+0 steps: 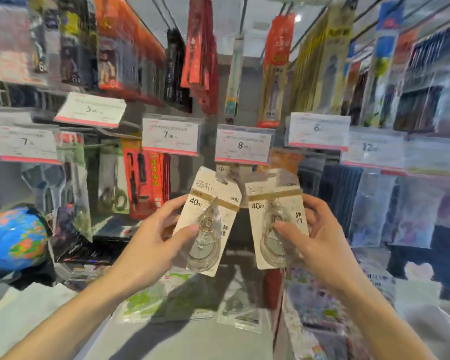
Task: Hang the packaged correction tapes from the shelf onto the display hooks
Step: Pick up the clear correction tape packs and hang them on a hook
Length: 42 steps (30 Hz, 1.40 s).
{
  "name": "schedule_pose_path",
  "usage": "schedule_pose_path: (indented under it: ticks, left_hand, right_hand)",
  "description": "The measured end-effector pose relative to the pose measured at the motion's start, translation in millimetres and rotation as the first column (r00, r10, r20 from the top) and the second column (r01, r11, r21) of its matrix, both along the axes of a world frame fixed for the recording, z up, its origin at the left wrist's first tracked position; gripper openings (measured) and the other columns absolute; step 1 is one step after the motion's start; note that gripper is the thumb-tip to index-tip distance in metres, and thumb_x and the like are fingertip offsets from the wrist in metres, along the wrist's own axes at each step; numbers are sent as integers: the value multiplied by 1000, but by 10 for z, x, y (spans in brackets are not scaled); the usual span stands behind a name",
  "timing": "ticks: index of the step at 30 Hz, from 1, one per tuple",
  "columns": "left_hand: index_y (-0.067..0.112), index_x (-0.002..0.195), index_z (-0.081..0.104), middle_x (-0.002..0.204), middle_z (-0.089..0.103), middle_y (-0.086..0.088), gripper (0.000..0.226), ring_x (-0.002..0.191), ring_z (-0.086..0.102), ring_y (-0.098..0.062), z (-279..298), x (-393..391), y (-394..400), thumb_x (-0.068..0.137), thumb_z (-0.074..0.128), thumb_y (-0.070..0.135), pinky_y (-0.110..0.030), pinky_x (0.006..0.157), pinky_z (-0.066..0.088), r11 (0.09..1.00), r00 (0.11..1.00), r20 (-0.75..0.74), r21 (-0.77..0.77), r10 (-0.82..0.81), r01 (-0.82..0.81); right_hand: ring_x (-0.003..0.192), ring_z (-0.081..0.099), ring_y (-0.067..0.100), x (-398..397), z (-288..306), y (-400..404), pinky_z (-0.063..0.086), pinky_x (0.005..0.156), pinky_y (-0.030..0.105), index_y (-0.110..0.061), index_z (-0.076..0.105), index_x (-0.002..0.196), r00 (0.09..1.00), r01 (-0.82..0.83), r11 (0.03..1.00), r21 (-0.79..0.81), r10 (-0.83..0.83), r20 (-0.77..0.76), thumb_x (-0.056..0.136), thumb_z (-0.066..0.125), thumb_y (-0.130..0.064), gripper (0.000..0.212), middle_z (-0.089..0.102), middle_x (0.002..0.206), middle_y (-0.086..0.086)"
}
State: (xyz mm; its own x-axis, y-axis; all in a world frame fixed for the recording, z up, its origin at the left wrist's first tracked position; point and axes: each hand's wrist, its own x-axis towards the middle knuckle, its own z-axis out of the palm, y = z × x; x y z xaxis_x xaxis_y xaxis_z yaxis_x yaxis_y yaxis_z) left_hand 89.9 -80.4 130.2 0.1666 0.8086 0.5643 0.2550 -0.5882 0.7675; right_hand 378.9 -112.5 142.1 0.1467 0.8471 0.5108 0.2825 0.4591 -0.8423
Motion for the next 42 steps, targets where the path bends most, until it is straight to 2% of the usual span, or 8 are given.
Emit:
schedule_pose_path:
  ticks: [8, 15, 22, 27, 32, 35, 40, 42]
  left_hand:
    - [57, 135, 50, 121, 66, 41, 50, 117, 58, 18, 167, 55, -115, 97, 67, 30, -8, 81, 49, 996, 995, -57, 31, 80, -78]
    - [57, 137, 49, 125, 72, 25, 52, 112, 71, -4, 299, -42, -195, 88, 65, 49, -33, 92, 53, 992, 1000, -27, 129, 8, -5]
    - [53, 130, 51, 116, 73, 33, 45, 105, 70, 6, 523, -145, -190, 91, 67, 37, -6, 82, 50, 969, 1000, -19, 248, 13, -8]
    - [47, 132, 53, 116, 73, 32, 47, 109, 69, 5, 606, -189, -172, 88, 64, 37, -7, 86, 50, 962, 1000, -15, 272, 5, -1]
    - [50, 131, 52, 117, 73, 30, 47, 109, 70, 4, 615, -229, -147, 87, 64, 38, -13, 87, 51, 964, 1000, -5, 266, 6, -5]
    - [51, 132, 51, 118, 73, 29, 46, 109, 70, 3, 600, -252, -124, 90, 66, 36, -22, 90, 50, 965, 1000, -7, 261, 5, -3]
    - [48, 133, 52, 119, 74, 27, 46, 111, 70, 1, 571, -277, -74, 93, 70, 35, -21, 91, 53, 965, 1000, -11, 264, 4, -1]
    - [49, 130, 53, 118, 75, 26, 46, 108, 71, 0, 563, -280, -56, 90, 67, 33, -14, 89, 53, 964, 1000, -7, 265, 11, -9]
  right_hand:
    - [102, 78, 16, 30, 215, 5, 66, 77, 51, -47, 53, 125, 985, -163, 986, 27, 164, -56, 88, 81, -29, 50, 77, 119, -13]
    - [103, 78, 15, 71, 307, -119, 64, 75, 28, -32, 51, 137, 968, -236, 967, 100, 243, -64, 76, 79, -30, 68, 79, 118, -7]
    - [100, 79, 20, 130, 248, -112, 67, 75, 46, -39, 53, 131, 984, -167, 985, 39, 169, -54, 82, 79, -29, 56, 79, 116, -7]
    - [98, 78, 12, -31, 266, 149, 64, 86, 50, -44, 54, 121, 996, -87, 996, 34, 86, 23, 93, 76, -19, 44, 79, 112, -12]
    - [97, 78, 11, -249, 350, 367, 63, 88, 51, -36, 51, 134, 998, -61, 998, 30, 60, 30, 90, 79, -30, 53, 80, 109, -7]
    - [102, 76, 9, -313, 380, 472, 61, 94, 46, -46, 52, 115, 999, -36, 999, 19, 36, 37, 87, 81, -36, 41, 77, 115, -9]
    - [100, 73, -6, -394, 350, 518, 58, 96, 35, -30, 44, 143, 999, -47, 998, 34, 46, 29, 89, 79, -32, 65, 74, 106, -32]
    - [107, 72, 0, -410, 337, 543, 56, 102, 39, -32, 41, 146, 999, -23, 999, 49, 21, 39, 89, 79, -31, 68, 76, 116, -19]
